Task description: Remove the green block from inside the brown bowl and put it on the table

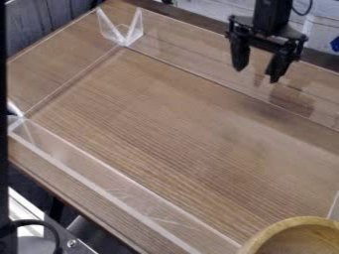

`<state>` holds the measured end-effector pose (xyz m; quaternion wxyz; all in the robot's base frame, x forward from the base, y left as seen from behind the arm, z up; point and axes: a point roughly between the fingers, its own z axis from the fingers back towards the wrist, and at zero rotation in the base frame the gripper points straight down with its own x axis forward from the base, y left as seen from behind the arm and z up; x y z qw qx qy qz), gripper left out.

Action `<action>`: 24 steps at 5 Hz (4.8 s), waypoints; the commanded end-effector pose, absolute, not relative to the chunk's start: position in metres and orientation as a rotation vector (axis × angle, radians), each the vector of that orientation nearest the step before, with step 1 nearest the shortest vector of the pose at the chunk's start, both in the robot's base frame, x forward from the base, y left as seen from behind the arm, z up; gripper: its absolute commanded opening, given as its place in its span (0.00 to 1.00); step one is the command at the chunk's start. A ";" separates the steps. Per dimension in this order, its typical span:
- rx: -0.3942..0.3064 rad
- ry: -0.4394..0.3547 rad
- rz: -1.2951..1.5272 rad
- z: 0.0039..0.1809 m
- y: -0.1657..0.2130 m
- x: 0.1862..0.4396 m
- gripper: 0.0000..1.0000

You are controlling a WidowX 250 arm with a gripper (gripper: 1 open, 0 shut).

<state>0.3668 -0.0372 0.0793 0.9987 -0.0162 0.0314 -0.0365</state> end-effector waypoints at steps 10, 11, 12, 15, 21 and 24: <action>-0.041 0.051 -0.055 0.051 -0.034 0.376 0.00; -0.044 0.051 -0.057 0.051 -0.034 0.376 0.00; -0.042 0.042 -0.054 0.059 -0.028 0.375 0.00; -0.030 -0.018 -0.041 0.107 -0.004 0.366 0.00; 0.015 -0.068 0.086 0.145 0.072 0.331 0.00; 0.039 -0.024 0.116 0.116 0.098 0.317 0.00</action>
